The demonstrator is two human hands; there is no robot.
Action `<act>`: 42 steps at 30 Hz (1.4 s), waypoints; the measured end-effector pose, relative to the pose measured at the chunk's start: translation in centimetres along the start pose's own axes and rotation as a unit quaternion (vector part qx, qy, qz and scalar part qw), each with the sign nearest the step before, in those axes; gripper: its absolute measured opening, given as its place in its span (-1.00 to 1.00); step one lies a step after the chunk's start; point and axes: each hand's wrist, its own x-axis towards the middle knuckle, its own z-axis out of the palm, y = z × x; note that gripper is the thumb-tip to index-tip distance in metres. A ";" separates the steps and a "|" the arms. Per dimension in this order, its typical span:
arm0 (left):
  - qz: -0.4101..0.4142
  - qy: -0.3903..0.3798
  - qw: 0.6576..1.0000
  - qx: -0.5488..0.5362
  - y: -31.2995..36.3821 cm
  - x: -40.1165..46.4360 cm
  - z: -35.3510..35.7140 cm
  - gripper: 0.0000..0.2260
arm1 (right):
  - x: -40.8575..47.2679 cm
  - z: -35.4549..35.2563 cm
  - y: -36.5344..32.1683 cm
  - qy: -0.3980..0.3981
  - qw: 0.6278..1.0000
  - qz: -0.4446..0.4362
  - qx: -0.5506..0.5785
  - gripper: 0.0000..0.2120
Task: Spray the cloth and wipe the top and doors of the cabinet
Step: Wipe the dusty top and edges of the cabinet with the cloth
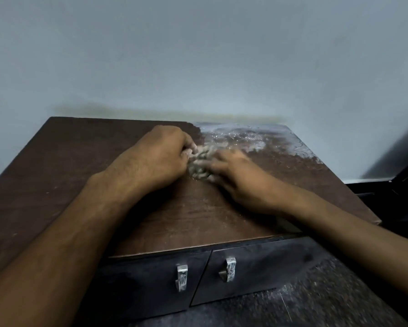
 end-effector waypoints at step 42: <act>-0.008 -0.073 0.997 -0.008 -0.3 0.2 -0.9 -0.75 | -4.2 -1.5 -1.7 -0.047 0.996 -0.074 0.032 -0.60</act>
